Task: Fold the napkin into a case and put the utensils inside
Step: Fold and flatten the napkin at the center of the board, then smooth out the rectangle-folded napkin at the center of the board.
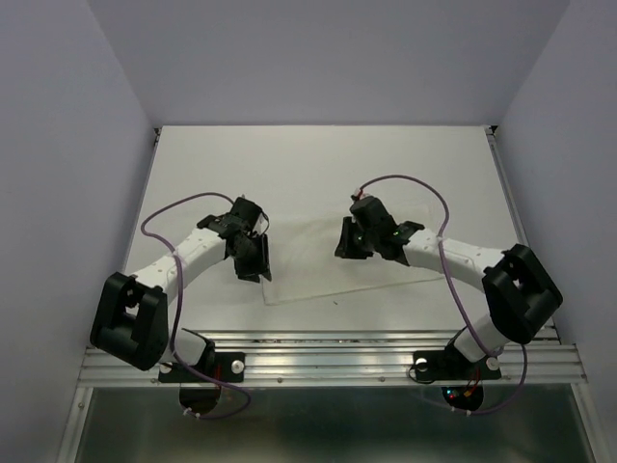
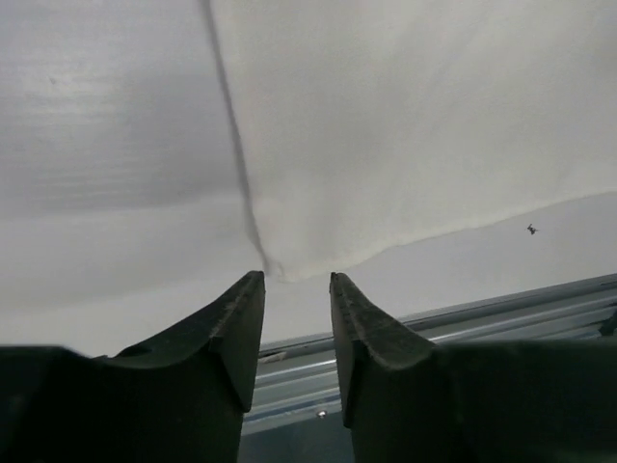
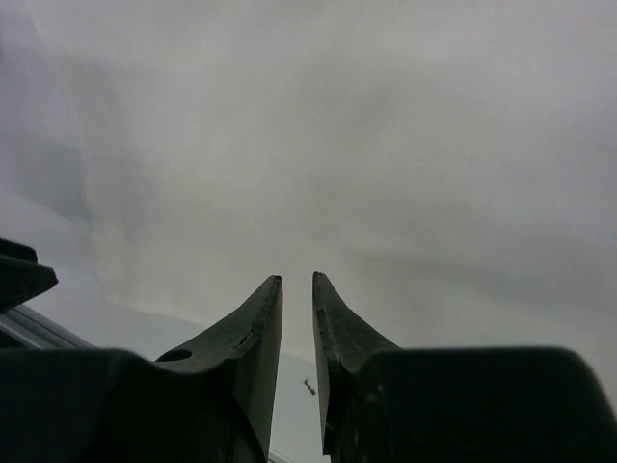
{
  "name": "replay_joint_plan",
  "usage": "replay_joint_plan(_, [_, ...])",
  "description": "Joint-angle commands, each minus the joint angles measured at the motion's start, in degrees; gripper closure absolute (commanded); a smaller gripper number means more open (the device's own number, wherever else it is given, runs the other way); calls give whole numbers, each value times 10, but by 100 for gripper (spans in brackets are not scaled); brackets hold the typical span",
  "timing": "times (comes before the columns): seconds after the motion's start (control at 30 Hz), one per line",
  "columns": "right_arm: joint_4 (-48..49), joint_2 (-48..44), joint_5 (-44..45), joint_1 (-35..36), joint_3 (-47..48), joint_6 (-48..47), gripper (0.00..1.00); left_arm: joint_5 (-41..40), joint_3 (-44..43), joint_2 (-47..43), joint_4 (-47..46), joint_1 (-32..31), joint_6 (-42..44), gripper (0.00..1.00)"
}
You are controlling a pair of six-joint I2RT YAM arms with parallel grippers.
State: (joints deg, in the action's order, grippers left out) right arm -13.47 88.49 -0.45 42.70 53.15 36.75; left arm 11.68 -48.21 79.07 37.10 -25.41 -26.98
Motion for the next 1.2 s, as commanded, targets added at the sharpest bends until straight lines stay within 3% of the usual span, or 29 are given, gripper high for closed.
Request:
replay_joint_plan(0.0, [-4,-42,39,-90,7,5,76,-26,-40,-26,-11,-3,-17,58])
replay_joint_plan(0.2, [-5,-31,-24,-272,-9,-29,79,10,-65,42,-149,-2,-72,100])
replay_joint_plan(0.3, [-5,4,-37,-314,20,-47,80,2,-102,91,-191,-2,-85,100])
replay_joint_plan(0.57, [17,125,-144,-298,122,-51,89,17,-243,239,-228,-9,-87,100])
replay_joint_plan(0.87, [12,205,-148,-237,196,-39,93,99,-319,339,-271,-46,-121,100])
replay_joint_plan(1.17, [2,270,-84,-237,251,-47,93,58,-353,379,-251,-51,-105,100])
